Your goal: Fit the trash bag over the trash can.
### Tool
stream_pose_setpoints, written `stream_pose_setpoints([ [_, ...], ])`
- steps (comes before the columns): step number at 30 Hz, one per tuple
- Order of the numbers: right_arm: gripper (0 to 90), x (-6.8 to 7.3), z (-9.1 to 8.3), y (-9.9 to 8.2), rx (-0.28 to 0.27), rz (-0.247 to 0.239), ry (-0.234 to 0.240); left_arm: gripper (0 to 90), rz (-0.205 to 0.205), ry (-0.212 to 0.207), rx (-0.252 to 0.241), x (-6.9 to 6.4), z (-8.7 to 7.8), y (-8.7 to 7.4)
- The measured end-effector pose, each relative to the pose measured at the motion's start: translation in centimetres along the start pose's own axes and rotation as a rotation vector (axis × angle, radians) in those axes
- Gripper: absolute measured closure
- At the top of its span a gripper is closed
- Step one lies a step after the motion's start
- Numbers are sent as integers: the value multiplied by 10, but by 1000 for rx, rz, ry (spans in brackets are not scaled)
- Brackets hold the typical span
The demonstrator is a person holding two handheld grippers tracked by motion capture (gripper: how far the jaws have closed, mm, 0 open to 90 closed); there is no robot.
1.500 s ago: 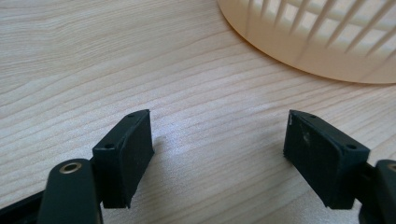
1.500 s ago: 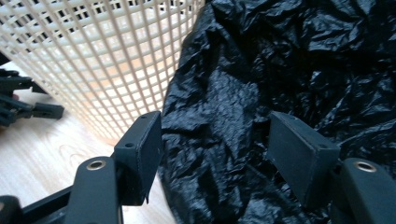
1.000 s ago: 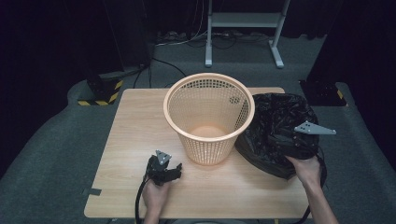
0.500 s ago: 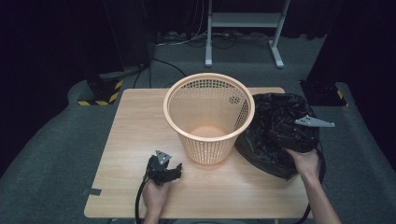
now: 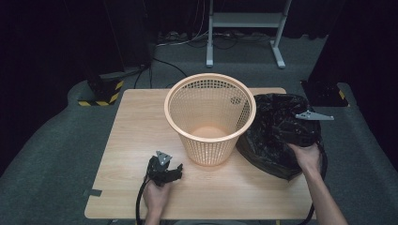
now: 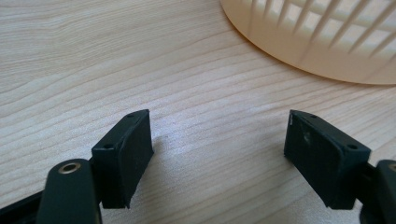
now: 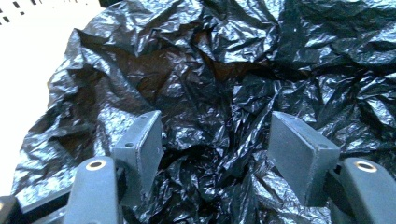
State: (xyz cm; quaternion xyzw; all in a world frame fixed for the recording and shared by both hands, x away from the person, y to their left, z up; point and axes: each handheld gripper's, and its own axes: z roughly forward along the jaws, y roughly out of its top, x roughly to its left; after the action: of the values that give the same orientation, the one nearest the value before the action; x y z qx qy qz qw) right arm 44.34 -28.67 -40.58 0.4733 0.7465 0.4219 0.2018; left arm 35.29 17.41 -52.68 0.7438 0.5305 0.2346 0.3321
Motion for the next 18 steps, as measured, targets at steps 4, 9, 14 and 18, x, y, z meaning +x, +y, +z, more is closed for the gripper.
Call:
stream_pose_setpoints([
  [4,341,-2,6,3,28,-8,-12,234,-5,2,-5,0,0,0],
  [9,335,-5,15,6,55,-3,-36,234,-1,1,1,0,0,0],
  [14,317,-9,26,10,90,6,-60,234,-6,2,-5,0,0,0],
  [18,301,-10,32,11,105,13,-64,234,-7,1,-4,-1,0,0],
])
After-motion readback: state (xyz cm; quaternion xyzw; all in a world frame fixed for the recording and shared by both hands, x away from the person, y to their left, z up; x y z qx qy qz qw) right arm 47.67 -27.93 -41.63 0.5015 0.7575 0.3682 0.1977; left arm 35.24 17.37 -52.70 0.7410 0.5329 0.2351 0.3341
